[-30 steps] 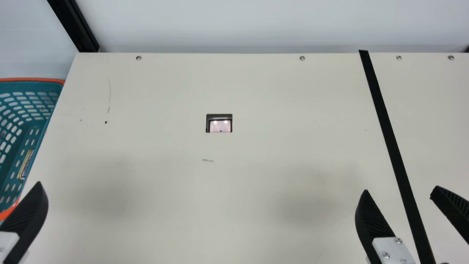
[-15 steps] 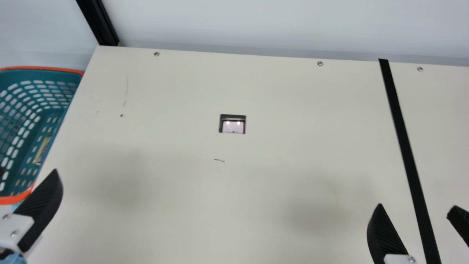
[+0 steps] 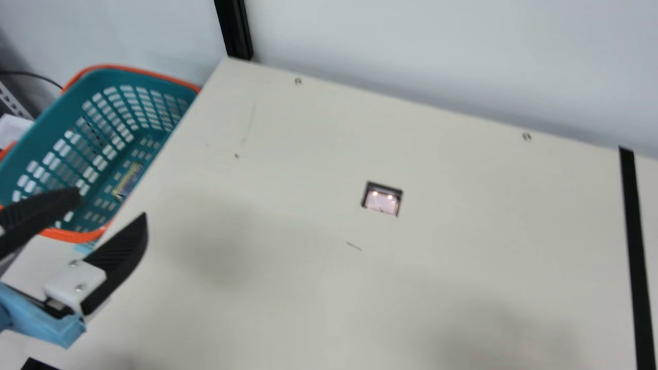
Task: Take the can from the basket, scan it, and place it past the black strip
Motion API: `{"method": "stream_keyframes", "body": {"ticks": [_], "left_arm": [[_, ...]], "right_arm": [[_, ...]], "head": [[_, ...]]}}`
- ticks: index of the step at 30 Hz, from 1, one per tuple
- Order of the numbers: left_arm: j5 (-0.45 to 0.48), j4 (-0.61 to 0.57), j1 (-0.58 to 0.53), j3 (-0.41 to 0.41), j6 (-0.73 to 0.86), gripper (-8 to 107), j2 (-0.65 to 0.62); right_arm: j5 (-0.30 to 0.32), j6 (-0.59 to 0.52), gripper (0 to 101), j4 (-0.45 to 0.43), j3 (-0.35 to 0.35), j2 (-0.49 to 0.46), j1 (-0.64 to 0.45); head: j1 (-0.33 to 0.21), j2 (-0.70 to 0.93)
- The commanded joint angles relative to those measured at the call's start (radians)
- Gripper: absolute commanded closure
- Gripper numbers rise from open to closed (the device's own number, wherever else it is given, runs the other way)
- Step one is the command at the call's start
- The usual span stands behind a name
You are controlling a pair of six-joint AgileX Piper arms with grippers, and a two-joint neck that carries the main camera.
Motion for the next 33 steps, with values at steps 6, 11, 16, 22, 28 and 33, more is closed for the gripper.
{"method": "stream_keyframes", "body": {"ticks": [6,11,16,22,28,33], "left_arm": [[0.000,0.000,0.000,0.000,0.000,9,0.000],[0.000,0.000,0.000,0.000,0.000,9,0.000],[0.000,0.000,0.000,0.000,0.000,9,0.000],[0.000,0.000,0.000,0.000,0.000,9,0.000],[0.000,0.000,0.000,0.000,0.000,9,0.000],[0.000,-0.002,0.000,0.000,0.000,9,0.000]], "right_arm": [[0.000,0.000,0,0.000,0.000,0.000,0.000],[0.000,0.000,0,0.000,0.000,0.000,0.000],[0.000,0.000,0,0.000,0.000,0.000,0.000],[0.000,0.000,0,0.000,0.000,0.000,0.000],[0.000,0.000,0,0.000,0.000,0.000,0.000],[0.000,0.000,0,0.000,0.000,0.000,0.000]], "head": [[-0.070,0.097],[-0.105,0.145],[-0.131,0.184],[-0.146,0.209],[-0.146,0.209],[-0.146,0.209]]}}
